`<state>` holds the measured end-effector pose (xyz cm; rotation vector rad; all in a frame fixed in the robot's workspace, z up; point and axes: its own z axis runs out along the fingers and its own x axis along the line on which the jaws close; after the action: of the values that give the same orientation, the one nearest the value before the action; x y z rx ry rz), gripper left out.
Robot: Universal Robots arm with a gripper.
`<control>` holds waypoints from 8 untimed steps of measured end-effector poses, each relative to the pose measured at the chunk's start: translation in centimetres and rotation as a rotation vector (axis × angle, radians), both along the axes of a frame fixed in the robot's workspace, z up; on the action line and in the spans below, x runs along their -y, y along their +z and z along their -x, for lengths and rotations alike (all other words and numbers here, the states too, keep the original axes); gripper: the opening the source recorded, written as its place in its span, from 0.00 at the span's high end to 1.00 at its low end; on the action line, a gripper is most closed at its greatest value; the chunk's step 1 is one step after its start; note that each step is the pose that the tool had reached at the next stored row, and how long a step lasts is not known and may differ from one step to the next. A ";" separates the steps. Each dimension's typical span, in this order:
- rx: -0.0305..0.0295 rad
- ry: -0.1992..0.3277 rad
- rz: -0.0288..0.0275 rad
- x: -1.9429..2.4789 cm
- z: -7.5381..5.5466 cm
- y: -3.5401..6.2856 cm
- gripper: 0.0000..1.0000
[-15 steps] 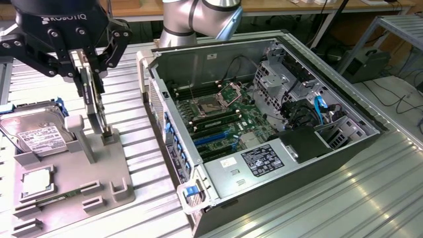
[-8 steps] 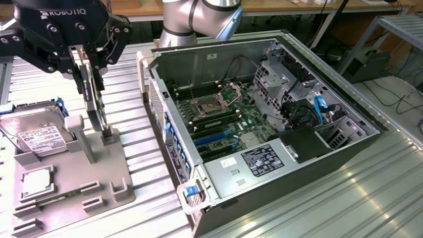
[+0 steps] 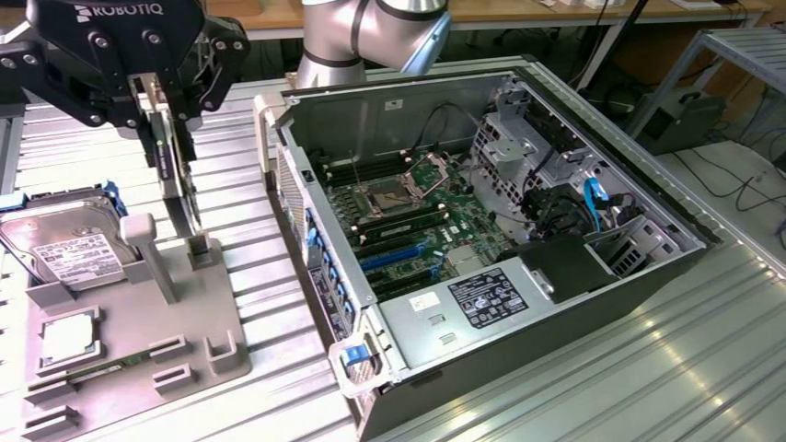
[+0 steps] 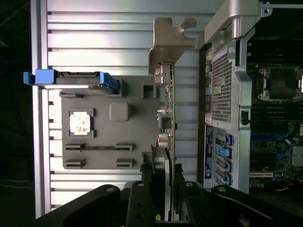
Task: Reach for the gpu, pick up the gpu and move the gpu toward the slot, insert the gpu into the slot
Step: 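Pick up the gpu and move the gpu toward the slot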
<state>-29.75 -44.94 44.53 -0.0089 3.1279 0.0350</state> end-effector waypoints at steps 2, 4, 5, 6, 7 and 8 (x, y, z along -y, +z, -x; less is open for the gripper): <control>0.0002 0.000 -0.0001 0.00 -0.3 -0.03 0.73; 0.0001 0.000 -0.0001 0.00 -0.6 -0.02 0.73; 0.0001 0.000 0.0000 0.00 -0.7 -0.02 0.73; 0.0001 0.000 0.0000 0.00 -0.7 -0.02 0.73; 0.0001 0.000 0.0000 0.00 -0.8 -0.02 0.73; 0.0001 0.000 0.0000 0.00 -1.0 -0.03 0.73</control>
<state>-28.80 -44.94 44.51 -0.0089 3.1278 0.0350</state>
